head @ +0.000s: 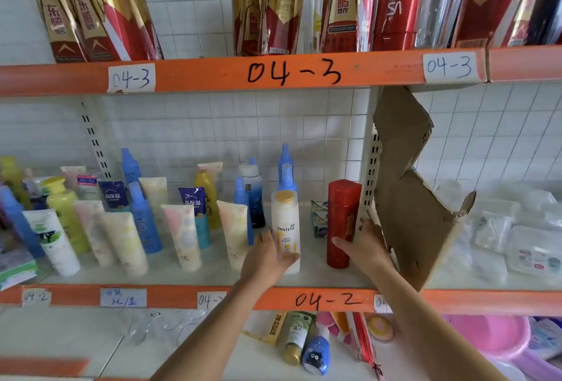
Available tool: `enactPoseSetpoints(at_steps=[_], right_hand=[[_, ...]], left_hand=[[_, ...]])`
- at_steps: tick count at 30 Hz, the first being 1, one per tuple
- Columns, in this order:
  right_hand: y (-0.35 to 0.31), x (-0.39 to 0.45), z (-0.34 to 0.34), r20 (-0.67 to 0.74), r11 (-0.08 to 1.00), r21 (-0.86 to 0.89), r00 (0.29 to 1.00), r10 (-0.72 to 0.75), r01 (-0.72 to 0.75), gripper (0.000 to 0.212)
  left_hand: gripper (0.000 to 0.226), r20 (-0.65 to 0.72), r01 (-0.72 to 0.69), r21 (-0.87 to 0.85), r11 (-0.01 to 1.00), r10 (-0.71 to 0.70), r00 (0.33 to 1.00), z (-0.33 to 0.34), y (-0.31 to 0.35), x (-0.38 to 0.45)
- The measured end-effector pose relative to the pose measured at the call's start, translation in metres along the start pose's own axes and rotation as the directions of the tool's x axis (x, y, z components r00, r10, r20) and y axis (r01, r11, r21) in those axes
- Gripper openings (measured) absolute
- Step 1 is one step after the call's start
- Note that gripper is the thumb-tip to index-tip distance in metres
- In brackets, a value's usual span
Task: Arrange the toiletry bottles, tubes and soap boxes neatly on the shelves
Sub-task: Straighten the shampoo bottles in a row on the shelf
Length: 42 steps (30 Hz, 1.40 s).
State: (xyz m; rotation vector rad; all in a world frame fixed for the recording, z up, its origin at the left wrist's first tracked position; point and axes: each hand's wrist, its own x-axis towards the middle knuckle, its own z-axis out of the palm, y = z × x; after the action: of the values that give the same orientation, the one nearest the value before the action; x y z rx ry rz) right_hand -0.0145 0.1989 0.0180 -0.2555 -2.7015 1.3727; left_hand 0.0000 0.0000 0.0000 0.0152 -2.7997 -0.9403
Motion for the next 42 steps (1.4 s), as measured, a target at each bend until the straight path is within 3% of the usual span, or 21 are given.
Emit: enactPoseSetpoints(at_steps=[2, 6, 10, 15, 21, 28, 35, 42], right_hand=[[0.0, 0.004, 0.002, 0.022, 0.998, 0.067, 1.0, 0.007, -0.009, 0.083], [0.001, 0.004, 0.009, 0.109, 0.974, 0.22, 0.994, 0.03, -0.053, 0.073], [0.001, 0.001, 0.013, 0.074, 0.96, 0.281, 0.997, -0.001, -0.02, 0.071], [-0.003, -0.007, 0.012, 0.04, 0.943, 0.332, 0.998, -0.042, 0.026, 0.065], [-0.007, -0.023, 0.003, 0.048, 0.939, 0.334, 0.994, -0.1, 0.079, 0.059], [-0.02, -0.065, -0.015, 0.12, 0.923, 0.316, 0.955, -0.271, 0.222, 0.052], [-0.003, -0.128, 0.003, 0.289, 0.932, 0.29, 0.908, -0.304, 0.219, 0.045], [0.013, -0.192, 0.054, 0.44, 0.933, 0.354, 0.87, -0.224, 0.061, 0.04]], left_hand=[[0.068, 0.018, 0.052, -0.092, 0.994, -0.051, 0.999, 0.002, 0.001, 0.003], [0.063, -0.007, 0.09, -0.248, 0.965, -0.095, 0.995, 0.008, 0.004, 0.004], [0.054, -0.056, 0.071, -0.329, 0.942, -0.094, 0.994, 0.007, 0.011, 0.004], [0.05, -0.094, 0.057, -0.364, 0.93, -0.097, 0.991, 0.007, 0.013, -0.002], [0.049, -0.171, -0.118, -0.262, 0.958, 0.074, 0.983, 0.002, 0.018, -0.019], [0.048, -0.161, -0.15, -0.348, 0.925, 0.099, 0.982, -0.027, 0.034, -0.06], [0.047, -0.131, -0.006, -0.407, 0.913, -0.053, 0.99, -0.038, 0.002, -0.142], [0.047, -0.166, 0.208, -0.454, 0.866, -0.312, 0.935, -0.047, -0.033, -0.229]])
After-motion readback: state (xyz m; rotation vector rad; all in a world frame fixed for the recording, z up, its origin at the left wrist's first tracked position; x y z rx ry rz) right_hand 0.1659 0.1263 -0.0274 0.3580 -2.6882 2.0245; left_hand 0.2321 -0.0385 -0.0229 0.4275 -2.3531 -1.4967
